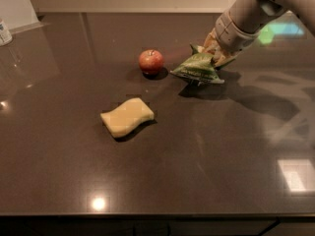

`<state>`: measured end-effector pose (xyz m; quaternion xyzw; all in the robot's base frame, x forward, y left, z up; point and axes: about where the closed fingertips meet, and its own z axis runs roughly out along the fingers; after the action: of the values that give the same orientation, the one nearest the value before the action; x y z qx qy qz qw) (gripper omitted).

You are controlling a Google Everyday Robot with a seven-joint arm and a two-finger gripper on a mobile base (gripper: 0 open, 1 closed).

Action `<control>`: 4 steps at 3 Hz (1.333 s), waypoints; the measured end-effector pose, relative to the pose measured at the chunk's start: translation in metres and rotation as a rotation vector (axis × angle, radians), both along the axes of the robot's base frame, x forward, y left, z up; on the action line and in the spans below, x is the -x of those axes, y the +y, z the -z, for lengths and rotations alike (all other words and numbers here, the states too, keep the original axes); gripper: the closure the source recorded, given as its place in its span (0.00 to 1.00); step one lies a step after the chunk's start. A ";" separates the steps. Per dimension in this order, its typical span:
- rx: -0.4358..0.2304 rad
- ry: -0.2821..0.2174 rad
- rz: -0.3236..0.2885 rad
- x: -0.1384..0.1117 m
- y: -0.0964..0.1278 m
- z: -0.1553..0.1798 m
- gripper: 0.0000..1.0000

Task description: Move green jalapeno chip bag near apple

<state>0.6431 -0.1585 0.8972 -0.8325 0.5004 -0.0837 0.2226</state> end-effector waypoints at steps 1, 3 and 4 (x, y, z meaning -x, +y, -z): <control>-0.042 0.030 -0.005 -0.004 0.006 0.011 0.84; -0.092 0.073 -0.020 -0.004 0.031 0.017 0.38; -0.101 0.084 -0.017 -0.004 0.040 0.020 0.13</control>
Offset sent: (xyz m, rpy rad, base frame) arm 0.0011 0.0318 -0.0137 0.1107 0.0850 0.0247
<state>0.6468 -0.1182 0.8772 -0.8272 0.5057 -0.0212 0.2440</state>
